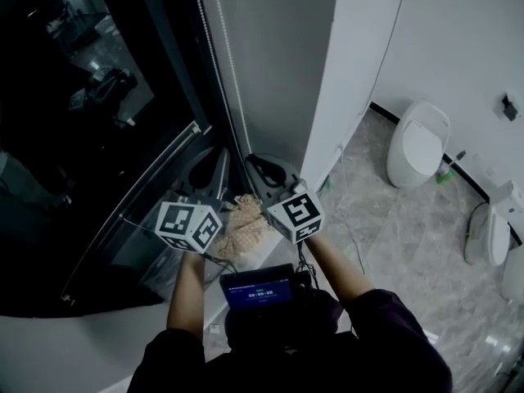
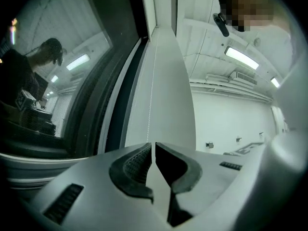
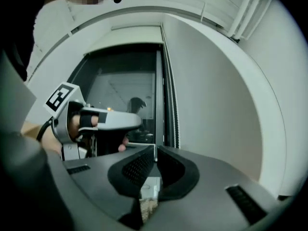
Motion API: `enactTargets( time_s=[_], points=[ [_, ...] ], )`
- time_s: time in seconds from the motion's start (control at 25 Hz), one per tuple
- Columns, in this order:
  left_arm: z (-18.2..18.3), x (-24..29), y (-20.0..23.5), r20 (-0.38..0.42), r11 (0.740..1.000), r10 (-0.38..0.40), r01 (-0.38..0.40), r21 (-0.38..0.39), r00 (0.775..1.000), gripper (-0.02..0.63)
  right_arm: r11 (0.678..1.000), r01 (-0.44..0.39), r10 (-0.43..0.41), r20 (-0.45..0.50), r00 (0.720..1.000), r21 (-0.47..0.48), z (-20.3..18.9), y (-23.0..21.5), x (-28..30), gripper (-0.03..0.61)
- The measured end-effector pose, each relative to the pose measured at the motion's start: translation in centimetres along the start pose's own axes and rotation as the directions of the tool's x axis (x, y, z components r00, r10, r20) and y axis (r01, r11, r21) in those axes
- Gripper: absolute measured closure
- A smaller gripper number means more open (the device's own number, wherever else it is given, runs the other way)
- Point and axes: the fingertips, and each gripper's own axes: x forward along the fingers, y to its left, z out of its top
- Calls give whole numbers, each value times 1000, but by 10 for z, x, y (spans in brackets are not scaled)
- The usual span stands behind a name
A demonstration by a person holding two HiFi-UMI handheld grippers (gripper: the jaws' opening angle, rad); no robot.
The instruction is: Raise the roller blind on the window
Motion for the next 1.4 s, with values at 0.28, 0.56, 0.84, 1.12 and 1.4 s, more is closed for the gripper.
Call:
enactTargets(
  time_s=[0.28, 0.56, 0.84, 1.12, 1.4],
  points=[
    [17, 4, -12, 26, 998, -8, 6, 67, 1000, 592, 998, -26, 33, 108, 994, -64, 63, 6, 0, 569],
    [23, 5, -17, 37, 997, -17, 14, 72, 999, 592, 995, -30, 41, 112, 993, -98, 80, 12, -2, 571],
    [21, 6, -19, 30, 997, -17, 15, 71, 999, 592, 994, -32, 44, 117, 992, -104, 86, 13, -5, 571],
    [18, 8, -18, 23, 997, -12, 11, 74, 1000, 592, 994, -26, 37, 113, 993, -102, 86, 11, -6, 571],
    [16, 10, -15, 21, 997, -4, 3, 71, 1000, 592, 995, -20, 31, 110, 993, -101, 86, 9, -4, 571]
  ],
)
